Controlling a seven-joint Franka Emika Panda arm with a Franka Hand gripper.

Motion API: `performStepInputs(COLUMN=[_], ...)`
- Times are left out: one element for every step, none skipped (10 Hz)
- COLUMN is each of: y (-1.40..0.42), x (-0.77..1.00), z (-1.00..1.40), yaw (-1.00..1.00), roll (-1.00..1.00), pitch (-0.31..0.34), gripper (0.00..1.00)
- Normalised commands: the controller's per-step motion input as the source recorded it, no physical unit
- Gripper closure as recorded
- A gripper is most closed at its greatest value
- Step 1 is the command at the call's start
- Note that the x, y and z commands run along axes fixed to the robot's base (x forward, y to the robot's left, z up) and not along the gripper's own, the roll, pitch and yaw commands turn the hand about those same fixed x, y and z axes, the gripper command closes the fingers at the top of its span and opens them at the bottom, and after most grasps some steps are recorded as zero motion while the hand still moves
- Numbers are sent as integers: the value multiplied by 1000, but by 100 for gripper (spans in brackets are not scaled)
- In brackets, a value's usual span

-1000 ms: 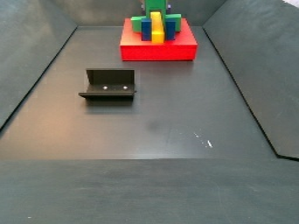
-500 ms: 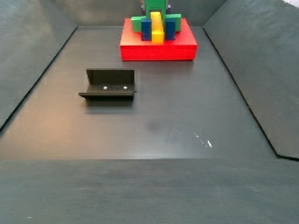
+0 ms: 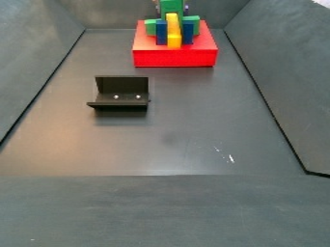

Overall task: Pick up the green object. Move up. Place the green object on the fixture. Regrasp the green object. Move to above the board. Insert the green object.
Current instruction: Insert the green object.

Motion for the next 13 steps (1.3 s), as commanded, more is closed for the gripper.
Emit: performStepInputs(y=[-3,-17,-43,-43,0,0,0,0,-40,-83,-191,-23,-66], x=[0,0,0,0,114,149,200,183,106,0,0,0,-29], z=[-69,-37,-226,-431,-551,-731,-731,-734,-680,-154,-43,0,0], yaw=[63,0,0,-11,-11,-60,-86,-91,-57,0,-63,0,0], roll=[41,0,21,49,47,79,69,107,141,111,84,0,16], pitch=[0,0,-27,-61,-79,-20,-11,0,0,57,4,0,0], gripper=[100,100,100,100,100,100,100,100,100,100,100,100,100])
